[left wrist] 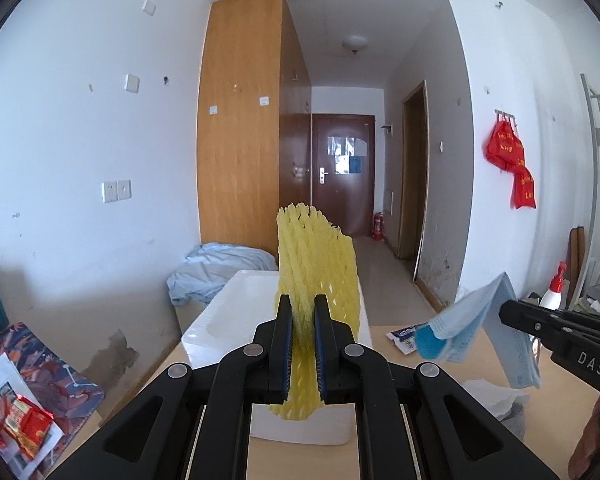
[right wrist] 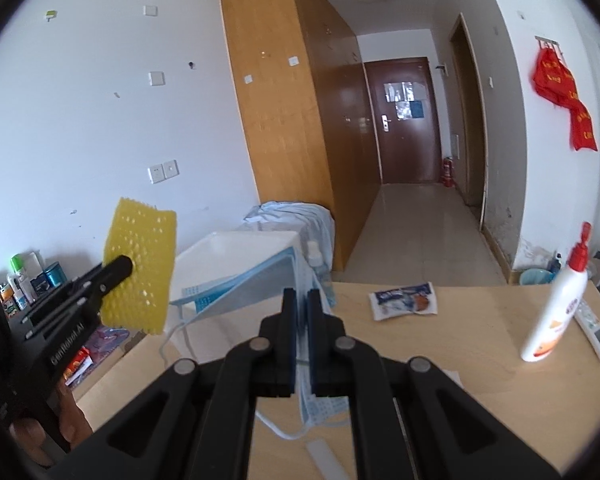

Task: Organize soft objects
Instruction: 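Lift the yellow net and blue mask and carry both over the white foam box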

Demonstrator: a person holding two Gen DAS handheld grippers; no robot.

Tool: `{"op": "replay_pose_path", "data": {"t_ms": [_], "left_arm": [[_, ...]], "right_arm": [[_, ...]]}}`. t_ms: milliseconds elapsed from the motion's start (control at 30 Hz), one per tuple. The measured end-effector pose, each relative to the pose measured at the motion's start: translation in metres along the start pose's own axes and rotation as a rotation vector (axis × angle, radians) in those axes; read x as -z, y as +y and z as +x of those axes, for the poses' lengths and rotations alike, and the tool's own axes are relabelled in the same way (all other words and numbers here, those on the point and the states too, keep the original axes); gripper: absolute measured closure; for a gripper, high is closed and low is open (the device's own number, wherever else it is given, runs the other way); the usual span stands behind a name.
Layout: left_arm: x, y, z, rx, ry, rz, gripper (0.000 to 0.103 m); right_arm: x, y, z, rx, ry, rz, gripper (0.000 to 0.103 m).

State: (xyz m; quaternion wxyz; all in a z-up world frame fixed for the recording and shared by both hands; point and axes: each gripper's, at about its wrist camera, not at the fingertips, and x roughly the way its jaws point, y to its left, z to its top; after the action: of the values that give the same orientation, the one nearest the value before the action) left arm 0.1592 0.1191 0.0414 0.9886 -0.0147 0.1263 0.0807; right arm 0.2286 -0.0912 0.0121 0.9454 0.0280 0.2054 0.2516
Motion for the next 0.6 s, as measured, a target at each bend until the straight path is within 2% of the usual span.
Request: {"op": "replay_pose_path", "data": {"t_ms": [267,433,600], "left_arm": [[0.000,0.010,0.006,-0.010,0.028,-0.019,0.093],[-0.001,0.009,0.013,0.012,0.051,-0.016,0.093],[-0.003,0.013,0.025,-0.011,0.070,-0.016,0.093]], "right_arm": [[-0.007,0.016,0.012,-0.018,0.005,-0.022,0.096],[-0.009,0.019,0.014,-0.023,0.009,-0.022,0.096],[-0.016,0.025,0.023,-0.019,0.016,-0.032,0.096]]}}
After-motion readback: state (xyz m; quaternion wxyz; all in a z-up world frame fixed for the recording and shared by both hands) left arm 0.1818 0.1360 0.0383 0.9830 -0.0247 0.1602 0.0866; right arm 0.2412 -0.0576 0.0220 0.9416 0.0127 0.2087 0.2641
